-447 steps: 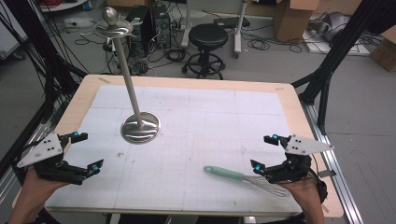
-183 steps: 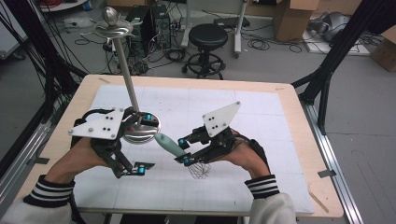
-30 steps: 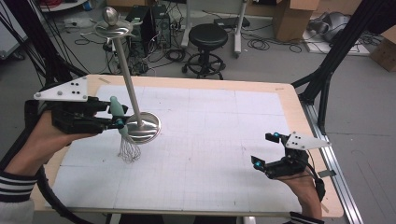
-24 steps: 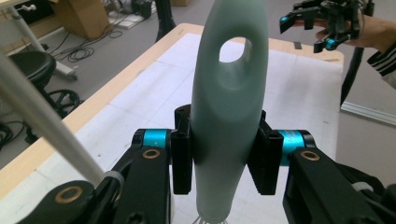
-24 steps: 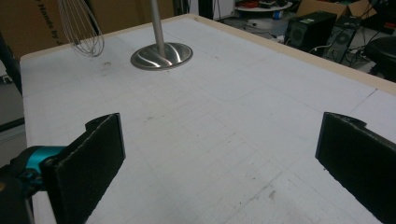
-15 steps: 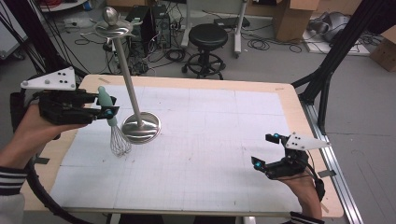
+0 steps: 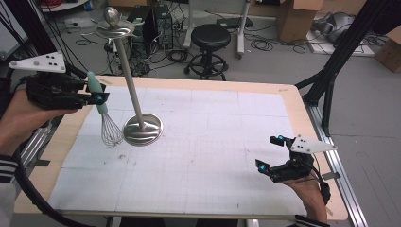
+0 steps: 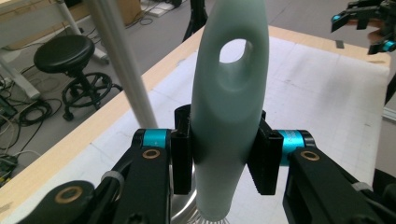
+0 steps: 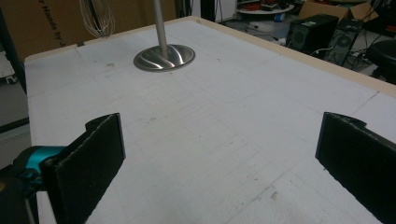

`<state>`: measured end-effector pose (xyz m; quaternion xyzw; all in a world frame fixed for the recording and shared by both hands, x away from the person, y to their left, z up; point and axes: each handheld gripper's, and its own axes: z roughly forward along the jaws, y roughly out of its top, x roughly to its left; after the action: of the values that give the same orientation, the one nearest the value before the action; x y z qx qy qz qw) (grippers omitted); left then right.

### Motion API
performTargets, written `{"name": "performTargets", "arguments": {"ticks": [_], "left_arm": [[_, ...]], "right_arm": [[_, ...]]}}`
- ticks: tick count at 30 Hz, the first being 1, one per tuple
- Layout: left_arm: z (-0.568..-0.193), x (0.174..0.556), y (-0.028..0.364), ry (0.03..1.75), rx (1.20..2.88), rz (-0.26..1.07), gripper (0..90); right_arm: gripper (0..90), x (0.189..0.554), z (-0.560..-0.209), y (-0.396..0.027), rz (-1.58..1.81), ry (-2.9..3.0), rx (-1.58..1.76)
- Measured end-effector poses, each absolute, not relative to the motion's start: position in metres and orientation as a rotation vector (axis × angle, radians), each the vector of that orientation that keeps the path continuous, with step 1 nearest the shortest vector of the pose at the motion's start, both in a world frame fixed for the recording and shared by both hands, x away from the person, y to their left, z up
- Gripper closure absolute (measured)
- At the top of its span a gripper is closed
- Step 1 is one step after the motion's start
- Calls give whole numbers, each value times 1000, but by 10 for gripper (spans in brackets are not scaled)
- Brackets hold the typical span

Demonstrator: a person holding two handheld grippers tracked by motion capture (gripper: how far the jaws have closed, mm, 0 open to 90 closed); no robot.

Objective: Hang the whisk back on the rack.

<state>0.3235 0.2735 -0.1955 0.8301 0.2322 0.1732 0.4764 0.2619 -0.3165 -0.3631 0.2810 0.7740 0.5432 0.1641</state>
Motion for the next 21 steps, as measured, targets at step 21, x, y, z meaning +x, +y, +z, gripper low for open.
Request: {"name": "performTargets", "arguments": {"ticks": [21], "left_arm": [[-163, 357, 299, 637, 2012, 451, 661]], "right_arm": [[4, 261, -363, -320, 1561, 2193, 804]]}}
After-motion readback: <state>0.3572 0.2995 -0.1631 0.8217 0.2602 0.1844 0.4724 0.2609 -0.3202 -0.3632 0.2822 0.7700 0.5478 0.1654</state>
